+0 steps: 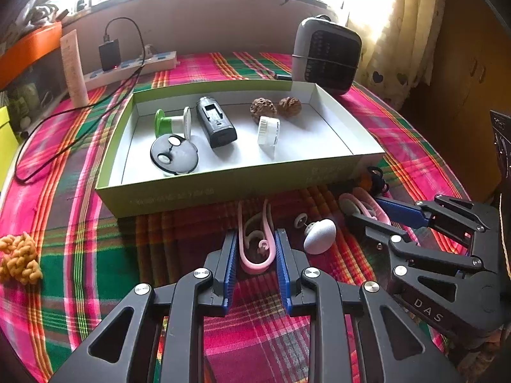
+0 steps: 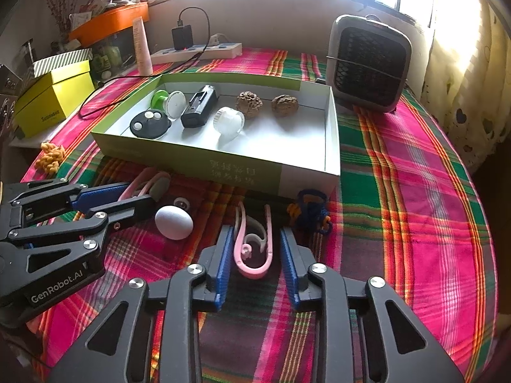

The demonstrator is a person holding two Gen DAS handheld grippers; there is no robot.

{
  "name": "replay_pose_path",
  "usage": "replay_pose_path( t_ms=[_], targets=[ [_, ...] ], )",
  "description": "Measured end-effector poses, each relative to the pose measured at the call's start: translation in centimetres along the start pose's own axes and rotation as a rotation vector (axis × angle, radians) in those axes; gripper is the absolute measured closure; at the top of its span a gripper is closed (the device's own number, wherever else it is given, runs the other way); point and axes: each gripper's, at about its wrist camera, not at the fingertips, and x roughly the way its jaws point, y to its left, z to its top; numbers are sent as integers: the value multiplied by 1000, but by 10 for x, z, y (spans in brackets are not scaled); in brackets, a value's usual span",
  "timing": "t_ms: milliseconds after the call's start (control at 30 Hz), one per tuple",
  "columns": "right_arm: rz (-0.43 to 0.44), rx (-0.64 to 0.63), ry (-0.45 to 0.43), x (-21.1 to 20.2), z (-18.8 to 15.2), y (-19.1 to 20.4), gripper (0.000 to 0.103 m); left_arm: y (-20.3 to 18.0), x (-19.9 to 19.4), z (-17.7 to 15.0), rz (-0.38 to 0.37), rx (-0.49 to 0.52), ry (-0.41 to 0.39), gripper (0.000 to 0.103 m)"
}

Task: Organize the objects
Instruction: 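Close the right gripper on the second pink earhook while the left holds its earhook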

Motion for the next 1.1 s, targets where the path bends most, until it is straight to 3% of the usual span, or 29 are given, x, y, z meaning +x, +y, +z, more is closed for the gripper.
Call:
replay_pose_path(
  t_ms=[1100],
  targets=[
    [3,28,-9,-8,-7,2,78,5,-14,-6,2,-26,-33,82]
  ],
)
